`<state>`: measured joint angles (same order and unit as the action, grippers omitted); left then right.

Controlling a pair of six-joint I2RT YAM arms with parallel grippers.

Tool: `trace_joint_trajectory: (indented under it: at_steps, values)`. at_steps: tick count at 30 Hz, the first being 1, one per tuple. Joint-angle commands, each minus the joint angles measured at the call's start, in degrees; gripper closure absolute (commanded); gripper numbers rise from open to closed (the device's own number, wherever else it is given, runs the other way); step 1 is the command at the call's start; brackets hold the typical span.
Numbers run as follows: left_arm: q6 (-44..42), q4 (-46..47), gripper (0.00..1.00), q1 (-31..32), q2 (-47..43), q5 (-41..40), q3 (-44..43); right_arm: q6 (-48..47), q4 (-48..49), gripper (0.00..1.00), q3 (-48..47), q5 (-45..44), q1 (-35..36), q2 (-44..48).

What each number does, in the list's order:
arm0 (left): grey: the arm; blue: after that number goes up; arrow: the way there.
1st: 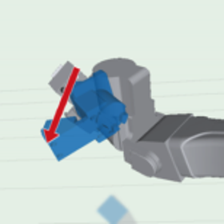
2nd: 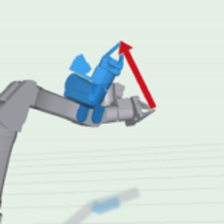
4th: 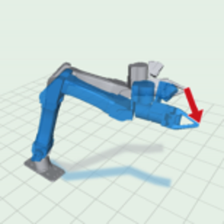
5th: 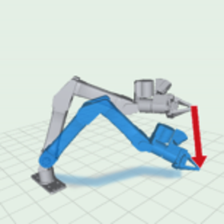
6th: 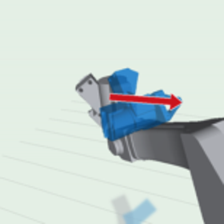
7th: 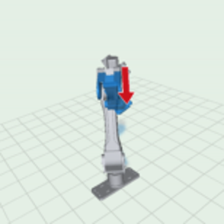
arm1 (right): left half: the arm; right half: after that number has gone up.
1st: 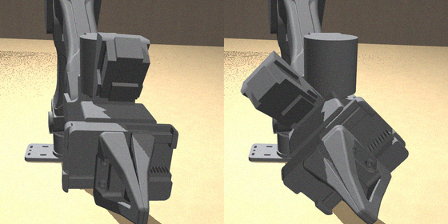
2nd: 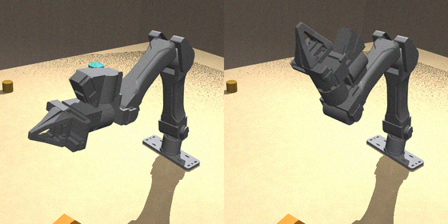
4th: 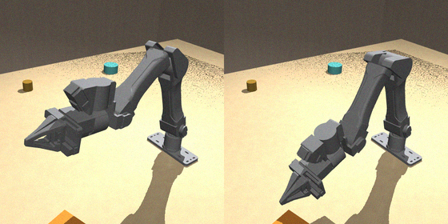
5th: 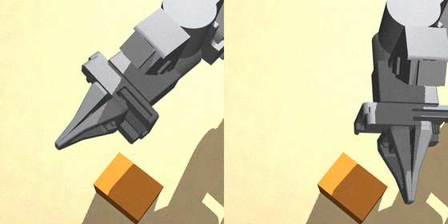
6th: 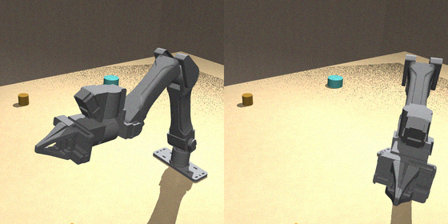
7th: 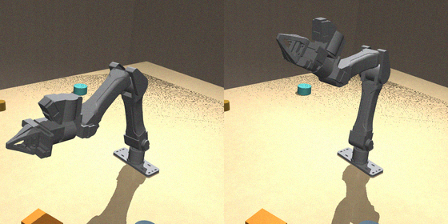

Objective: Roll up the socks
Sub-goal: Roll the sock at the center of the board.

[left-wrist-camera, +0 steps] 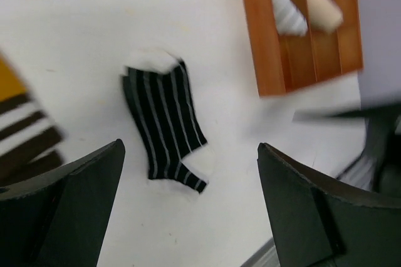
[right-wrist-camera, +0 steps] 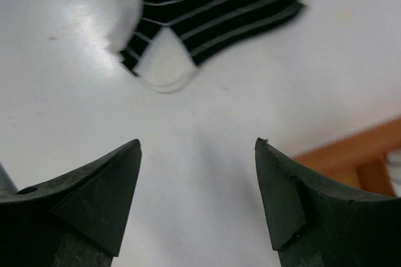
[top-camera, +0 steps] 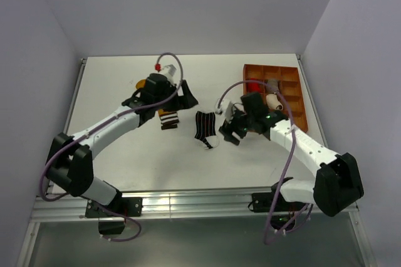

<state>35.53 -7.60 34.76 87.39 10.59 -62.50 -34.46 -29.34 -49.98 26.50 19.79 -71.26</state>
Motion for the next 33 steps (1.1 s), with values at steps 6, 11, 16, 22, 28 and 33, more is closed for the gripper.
trace_joint_trajectory:
  at_steps: [6, 11, 16, 22, 28, 33]
  values:
    - [10.4, -5.9, 0.03, -7.2, -9.2, -12.1, -2.4, -1.3, 12.4, 0.26, 5.8, -13.9, 19.5, -2.1]
    - [10.3, -3.4, 0.04, -7.3, -13.8, -14.6, 0.9, -1.4, 17.2, 0.30, 7.1, -20.2, 24.9, -6.3]
    - [9.4, -1.6, 0.04, -7.3, -17.3, -16.4, 2.8, -1.3, 20.3, 0.35, 6.7, -23.3, 27.4, -10.7]
    - [8.6, -2.2, 0.03, -7.3, -20.2, -19.2, 2.8, -1.0, 21.4, 0.36, 5.1, -24.9, 29.7, -14.6]
    - [7.6, -2.7, 0.03, -7.4, -21.7, -19.6, 2.7, -0.9, 22.8, 0.37, 5.3, -26.1, 32.3, -15.9]
    - [7.1, -2.1, 0.03, -7.3, -21.7, -18.9, 3.0, -0.7, 23.3, 0.37, 4.4, -26.4, 33.1, -18.6]
